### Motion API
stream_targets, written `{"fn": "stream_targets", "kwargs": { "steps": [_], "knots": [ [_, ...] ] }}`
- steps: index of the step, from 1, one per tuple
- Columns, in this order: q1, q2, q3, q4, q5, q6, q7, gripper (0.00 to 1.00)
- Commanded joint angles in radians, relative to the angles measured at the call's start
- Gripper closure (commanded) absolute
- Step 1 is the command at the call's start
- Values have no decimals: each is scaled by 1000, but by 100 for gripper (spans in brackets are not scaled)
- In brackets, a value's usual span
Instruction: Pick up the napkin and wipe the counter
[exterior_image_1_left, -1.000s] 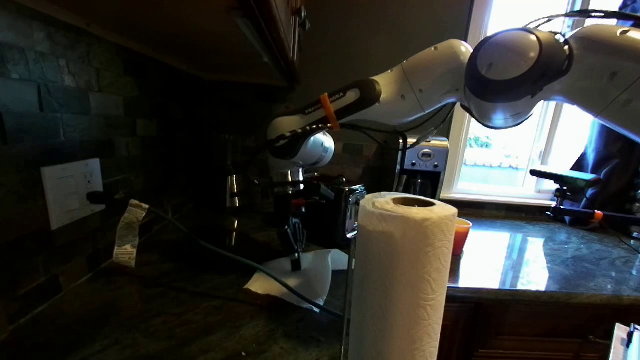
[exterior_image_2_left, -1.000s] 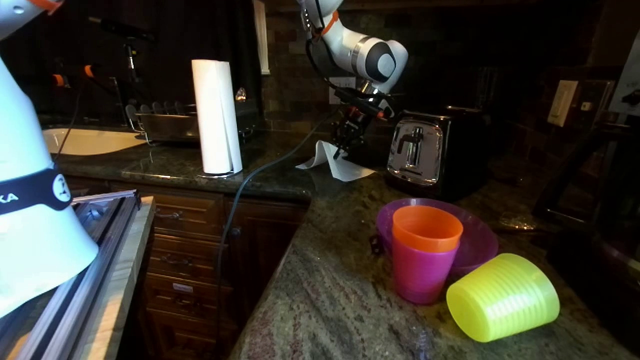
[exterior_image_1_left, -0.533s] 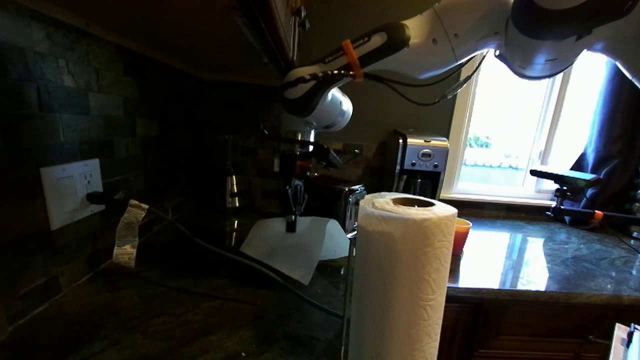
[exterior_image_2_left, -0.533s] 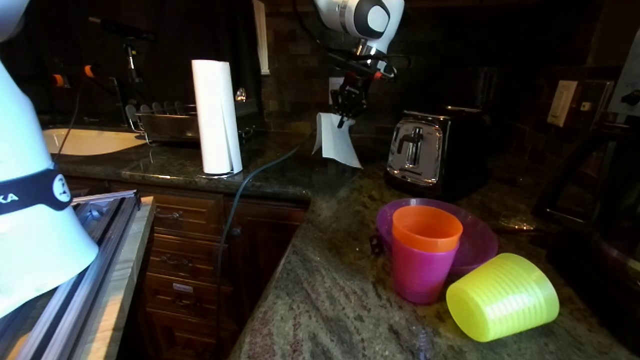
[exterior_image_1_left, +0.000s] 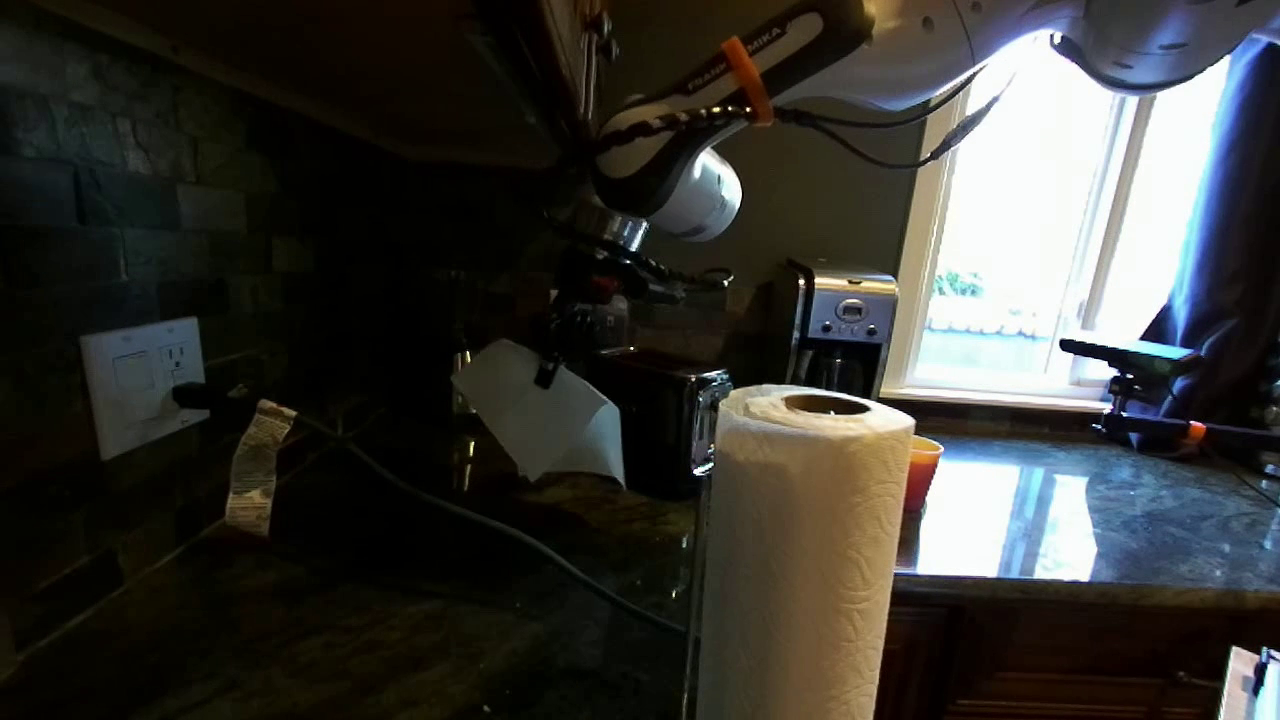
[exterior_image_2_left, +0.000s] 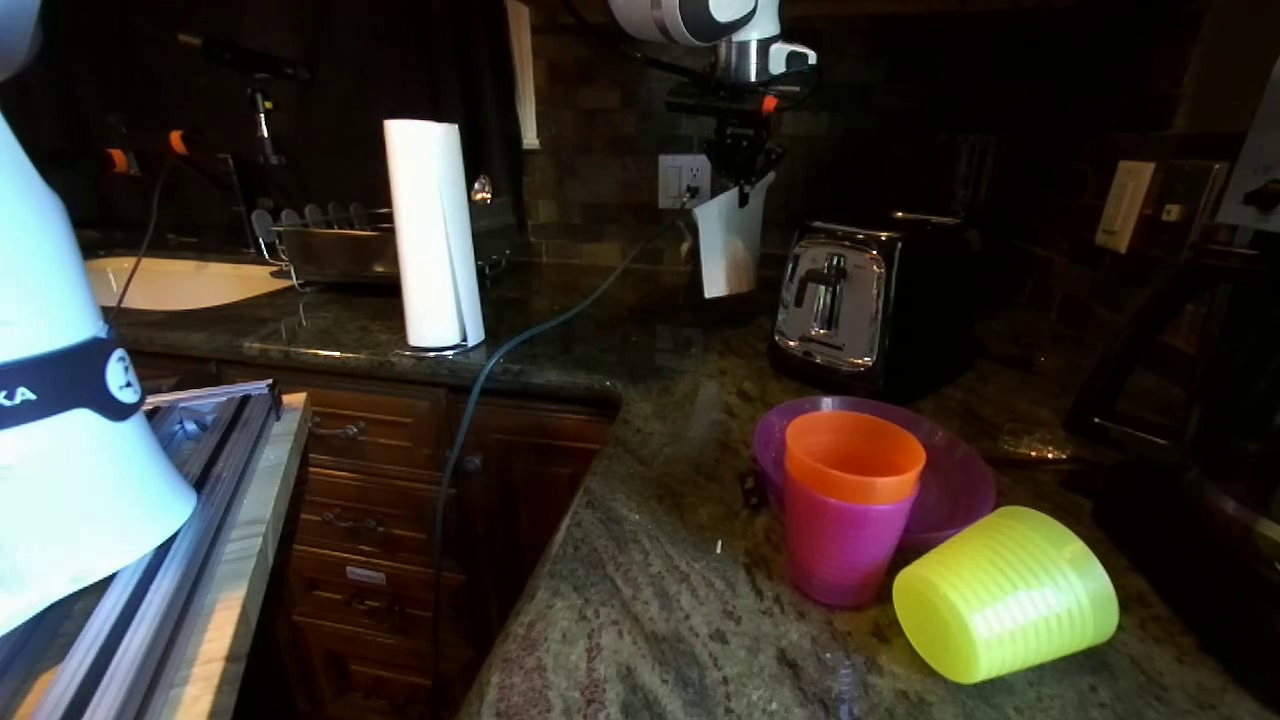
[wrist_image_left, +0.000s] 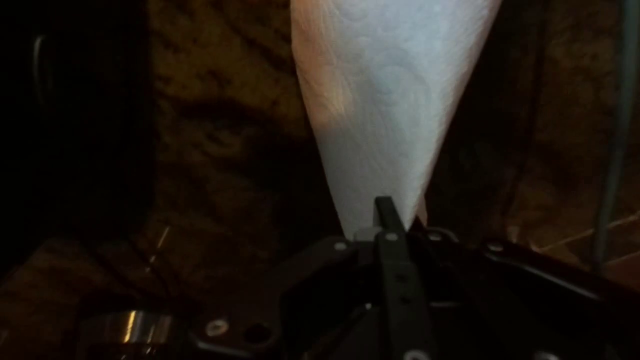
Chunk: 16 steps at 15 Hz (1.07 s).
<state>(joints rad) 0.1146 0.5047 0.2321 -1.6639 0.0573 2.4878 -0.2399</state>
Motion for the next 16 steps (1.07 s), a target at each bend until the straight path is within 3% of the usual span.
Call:
{"fn": "stream_targets", "kwargs": {
  "steps": [1, 6, 7, 13, 16],
  "knots": [
    [61, 50, -91, 23, -93, 213, 95, 100],
    [217, 214, -317, 168, -296, 508, 288, 100],
    [138, 130, -225, 80, -242, 436, 206, 100],
    [142, 143, -233, 94, -247, 455, 215, 100],
    [110, 233, -175, 208, -253, 441, 119, 100]
  ]
}}
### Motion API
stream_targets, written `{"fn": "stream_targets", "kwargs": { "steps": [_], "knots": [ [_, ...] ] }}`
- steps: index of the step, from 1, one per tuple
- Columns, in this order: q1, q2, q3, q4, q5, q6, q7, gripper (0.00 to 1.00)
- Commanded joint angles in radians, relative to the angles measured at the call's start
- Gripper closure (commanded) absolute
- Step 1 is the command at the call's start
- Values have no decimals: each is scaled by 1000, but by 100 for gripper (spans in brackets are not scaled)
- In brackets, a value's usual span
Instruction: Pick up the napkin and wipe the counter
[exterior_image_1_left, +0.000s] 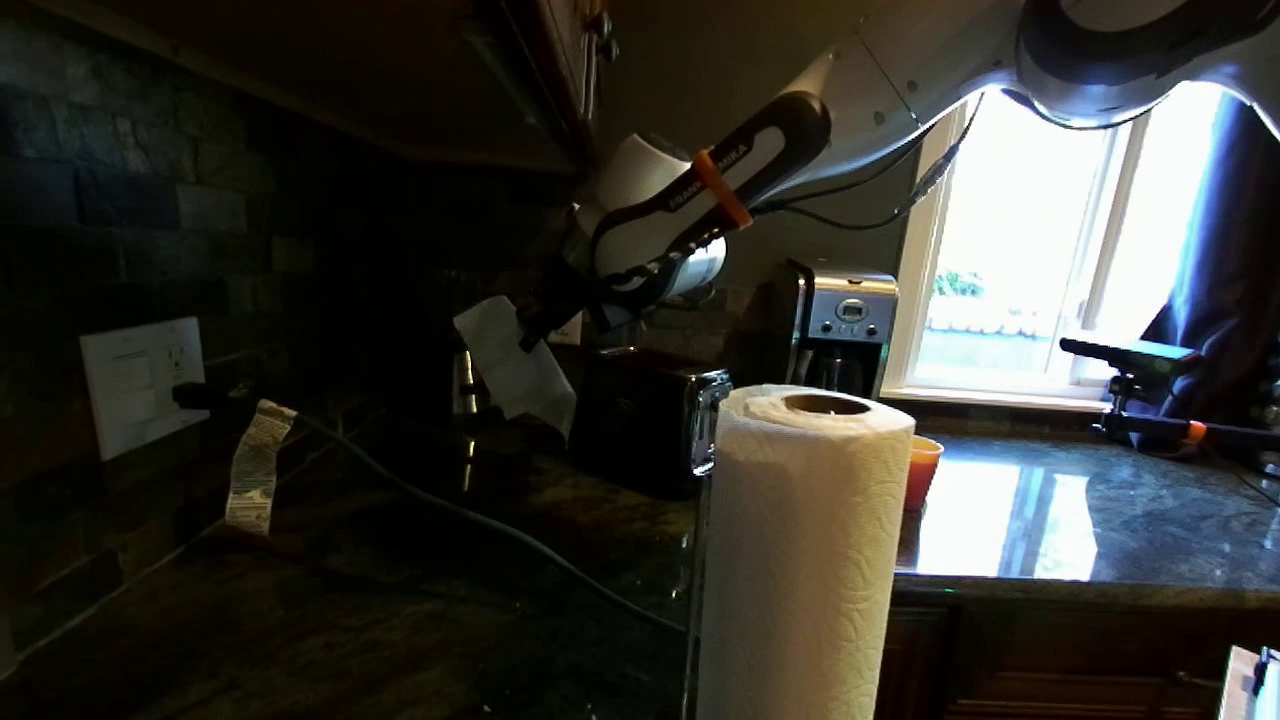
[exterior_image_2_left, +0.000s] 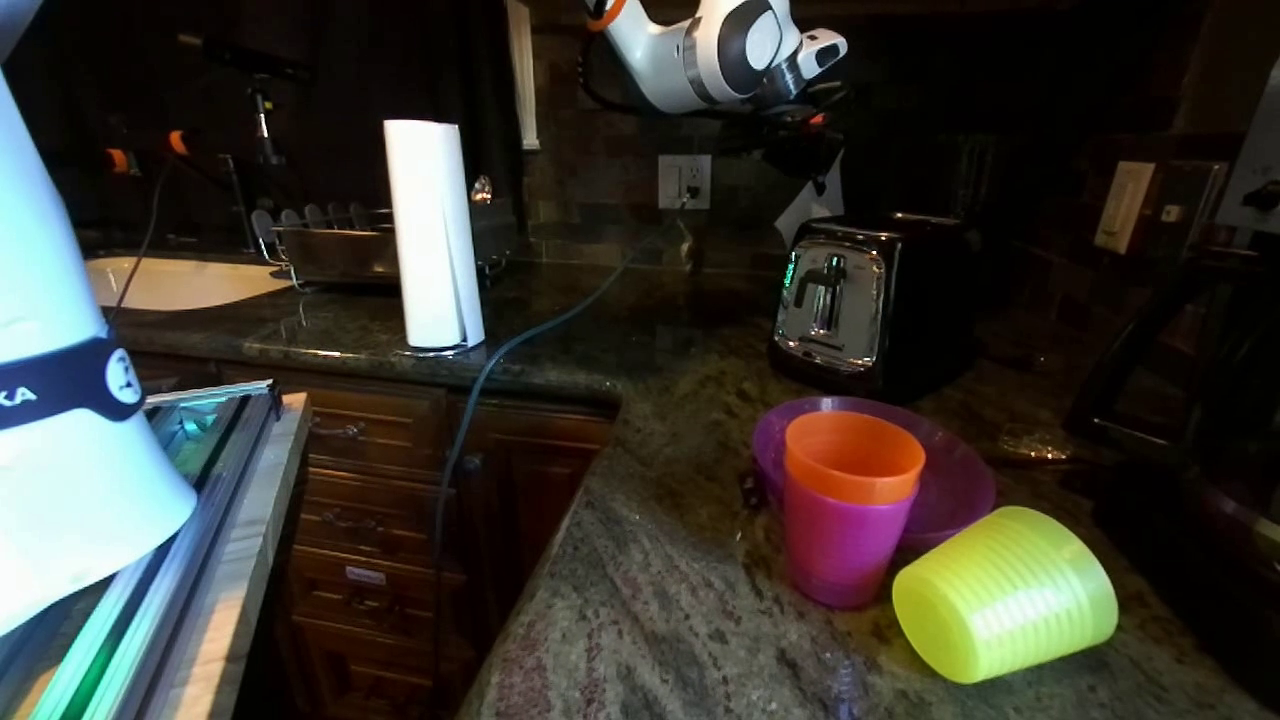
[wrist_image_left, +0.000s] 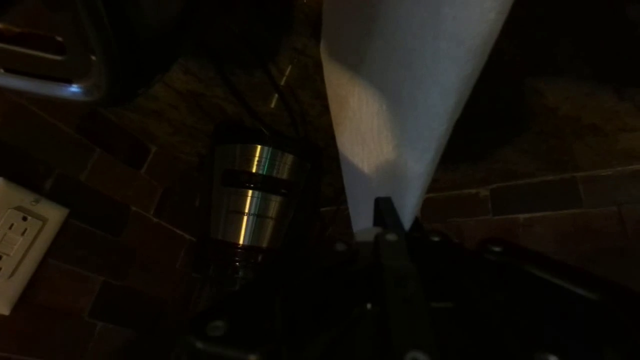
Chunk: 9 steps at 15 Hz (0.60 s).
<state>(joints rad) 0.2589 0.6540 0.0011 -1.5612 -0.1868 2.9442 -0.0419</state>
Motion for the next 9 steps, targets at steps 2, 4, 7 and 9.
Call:
{"fn": "stream_targets", "kwargs": {
  "steps": [2, 4, 7, 9],
  "knots": [
    [-41, 161, 78, 202, -35, -24, -167, 100],
    [-42, 240, 88, 302, -56, -32, -243, 100],
    [-61, 347, 135, 437, -66, -51, -351, 100],
    [-109, 423, 247, 529, -54, -53, -480, 100]
  ]
}}
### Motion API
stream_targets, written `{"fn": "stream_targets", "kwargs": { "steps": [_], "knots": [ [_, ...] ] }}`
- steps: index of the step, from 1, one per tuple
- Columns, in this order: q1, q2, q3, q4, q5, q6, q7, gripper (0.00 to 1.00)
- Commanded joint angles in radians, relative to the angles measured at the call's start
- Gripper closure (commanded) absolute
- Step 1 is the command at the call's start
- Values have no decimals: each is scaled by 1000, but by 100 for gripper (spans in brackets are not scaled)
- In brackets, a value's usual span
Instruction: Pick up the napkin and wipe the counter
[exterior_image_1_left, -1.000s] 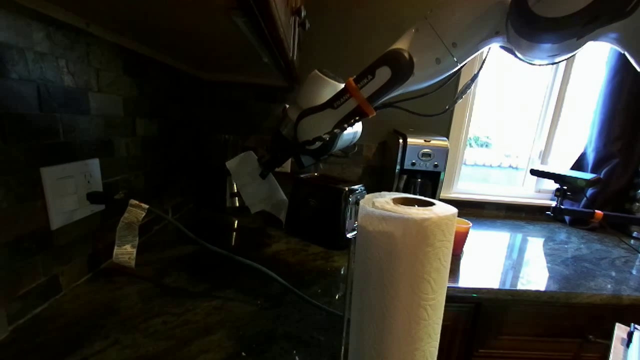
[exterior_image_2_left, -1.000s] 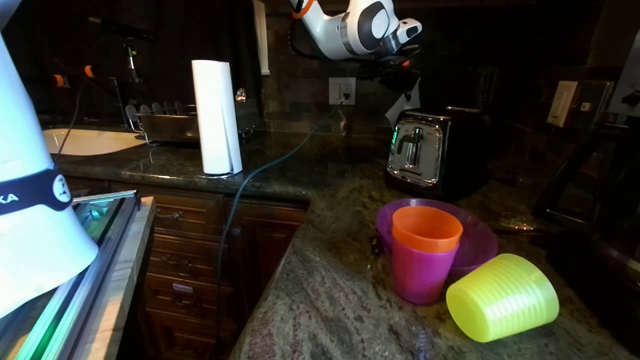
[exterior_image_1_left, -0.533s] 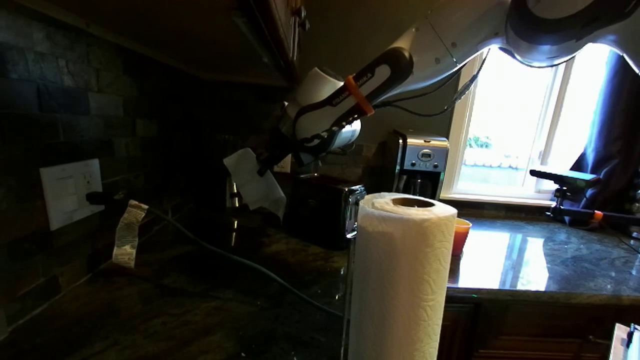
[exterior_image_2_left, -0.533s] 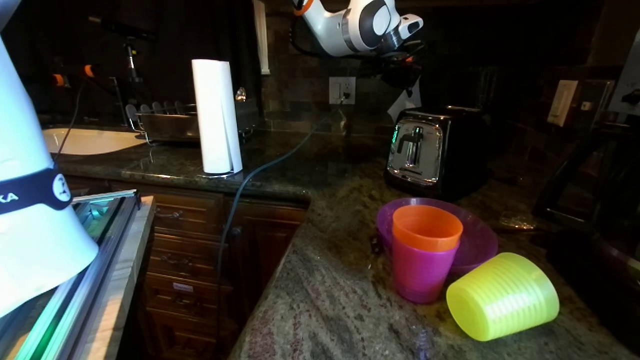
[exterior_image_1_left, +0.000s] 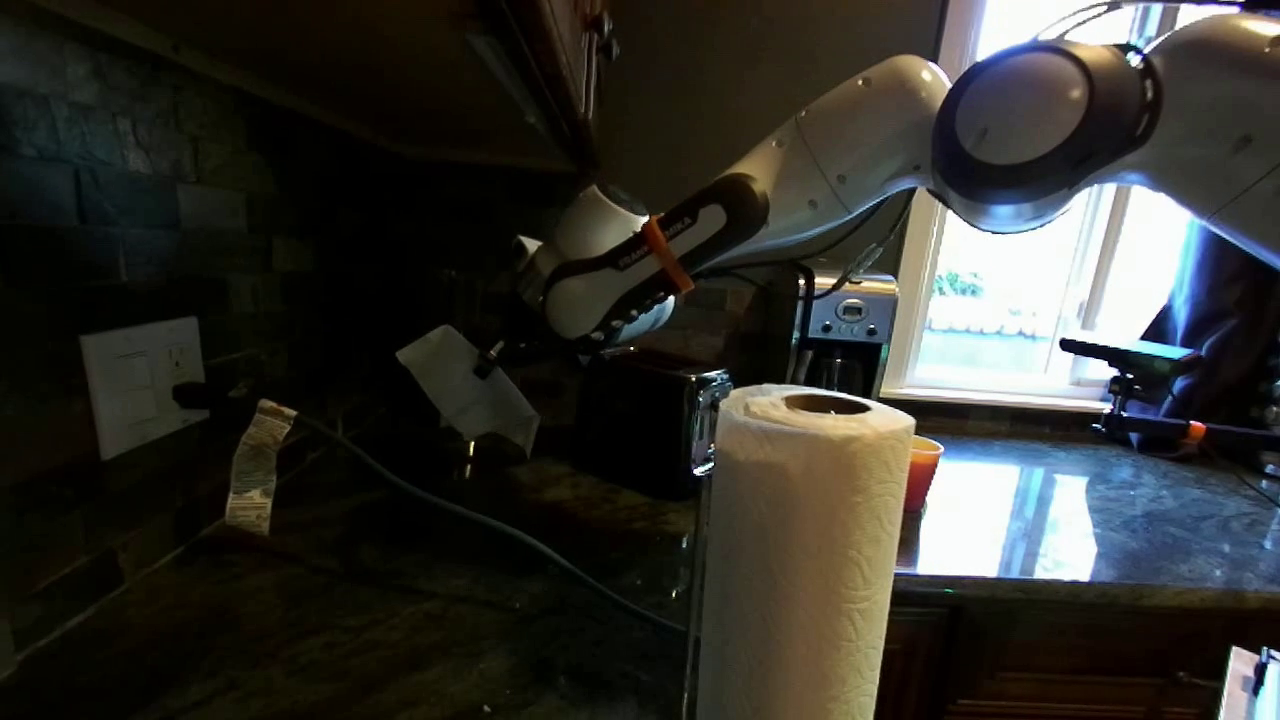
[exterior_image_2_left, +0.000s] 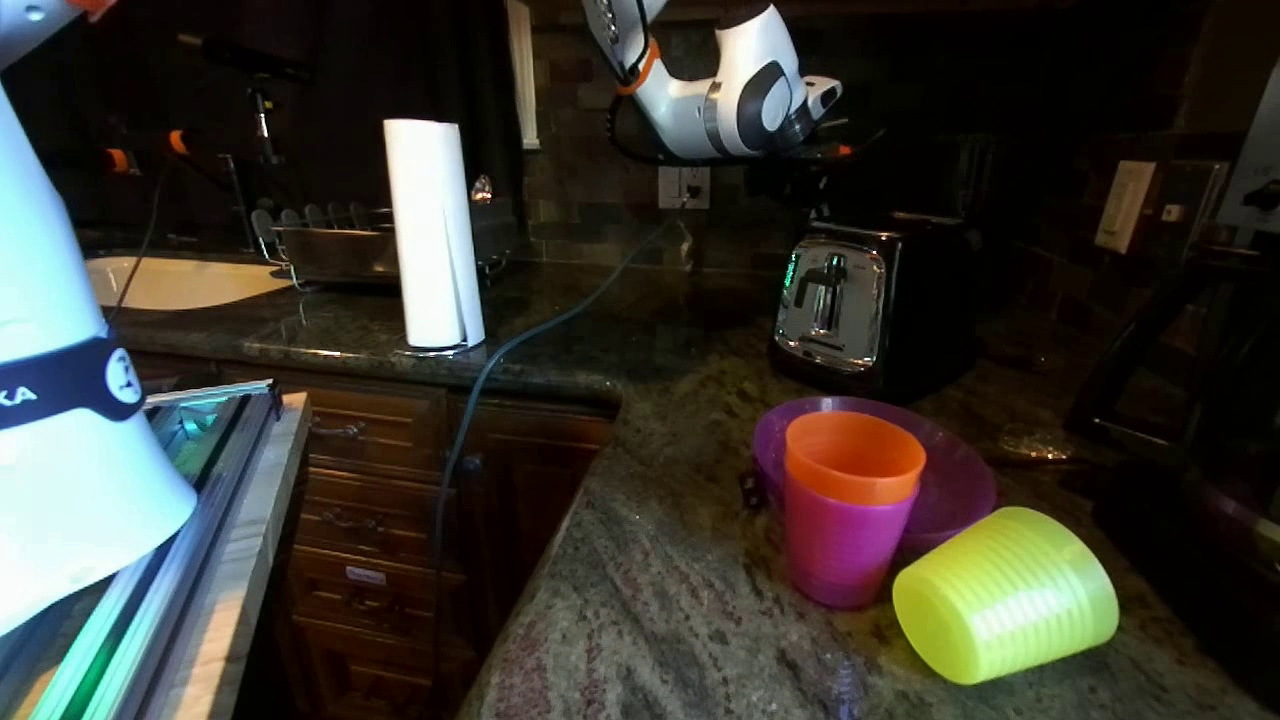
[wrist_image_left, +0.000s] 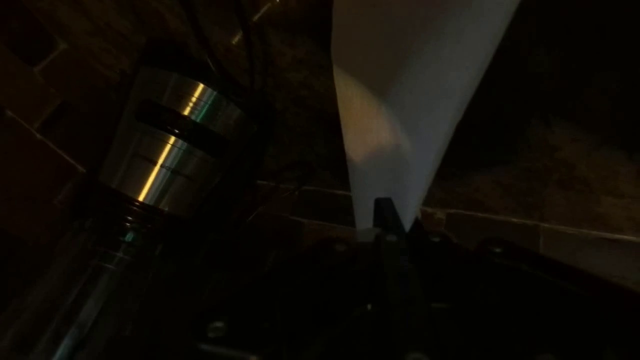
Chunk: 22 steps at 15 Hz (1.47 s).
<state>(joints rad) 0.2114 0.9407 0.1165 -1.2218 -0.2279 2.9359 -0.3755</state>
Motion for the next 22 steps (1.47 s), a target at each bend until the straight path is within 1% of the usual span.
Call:
{"fn": "stream_targets", "kwargs": {
  "steps": [1, 2, 4, 6, 8, 9, 10, 11, 14, 17, 19, 22],
  "knots": [
    [-81, 173, 187, 234, -5, -61, -207, 100],
    [-101, 205, 246, 272, 2, -80, -271, 100],
    [-116, 269, 330, 357, 36, -149, -384, 100],
    [-115, 315, 372, 430, 85, -226, -476, 100],
    [-108, 347, 385, 489, 139, -300, -554, 100],
    [-96, 359, 366, 516, 157, -325, -575, 100],
    [-92, 392, 373, 563, 121, -342, -568, 100],
    [-71, 388, 318, 568, 168, -341, -592, 100],
    [-29, 429, 221, 625, 149, -311, -564, 100],
    [3, 463, 155, 668, 142, -318, -545, 100],
    [16, 480, 132, 687, 143, -348, -552, 100],
    [31, 496, 119, 707, 150, -411, -556, 100]
  ]
}}
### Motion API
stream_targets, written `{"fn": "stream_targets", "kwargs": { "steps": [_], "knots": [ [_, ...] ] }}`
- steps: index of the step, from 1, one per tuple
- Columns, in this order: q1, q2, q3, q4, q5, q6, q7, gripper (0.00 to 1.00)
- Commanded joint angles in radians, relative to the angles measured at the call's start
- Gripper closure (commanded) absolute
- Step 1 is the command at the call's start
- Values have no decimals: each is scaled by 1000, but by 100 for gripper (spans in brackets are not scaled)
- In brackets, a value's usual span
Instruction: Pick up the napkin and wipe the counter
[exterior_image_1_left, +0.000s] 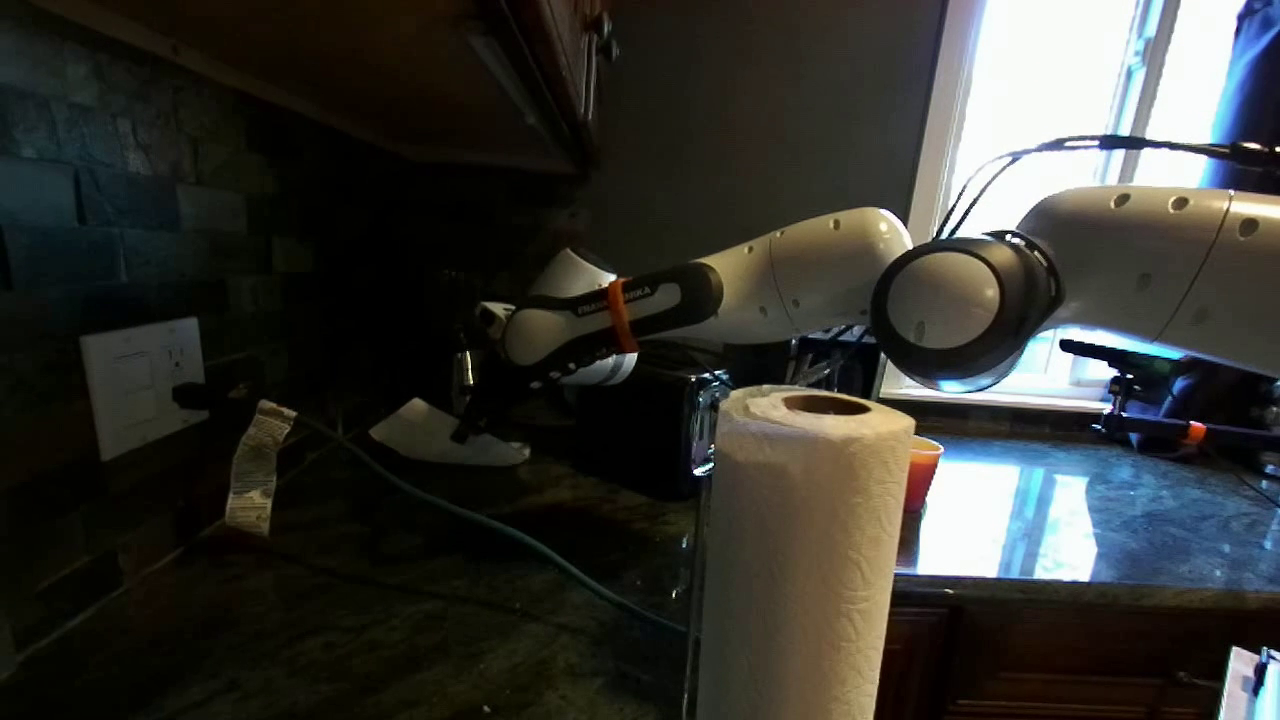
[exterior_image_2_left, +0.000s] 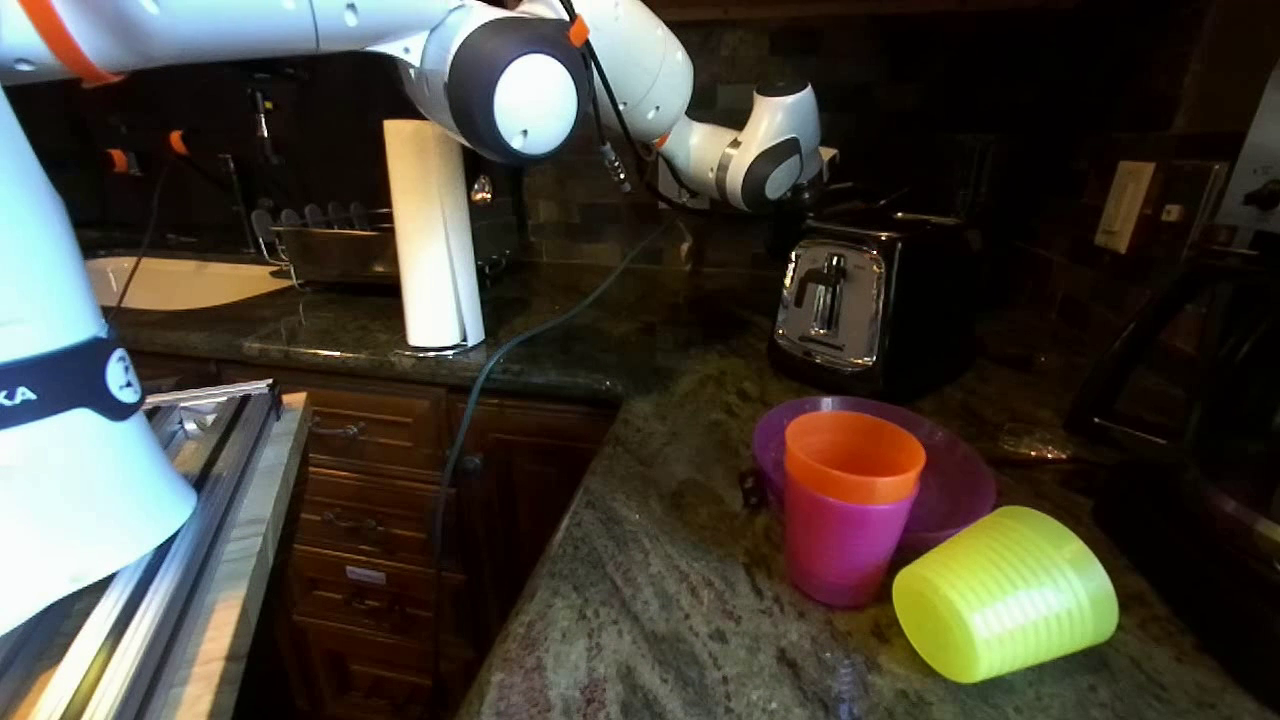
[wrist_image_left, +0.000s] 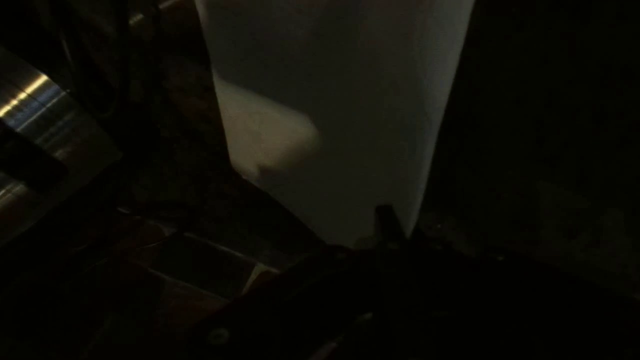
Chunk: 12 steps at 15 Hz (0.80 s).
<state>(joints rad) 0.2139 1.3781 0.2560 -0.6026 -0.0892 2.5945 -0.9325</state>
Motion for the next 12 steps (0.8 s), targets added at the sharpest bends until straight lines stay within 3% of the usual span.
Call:
{"fn": "stream_targets", "kwargs": {
  "steps": [1, 12],
  "knots": [
    [22, 44, -7, 62, 2, -80, 5, 100],
    [19, 28, 46, 68, 34, -356, -6, 100]
  ]
}}
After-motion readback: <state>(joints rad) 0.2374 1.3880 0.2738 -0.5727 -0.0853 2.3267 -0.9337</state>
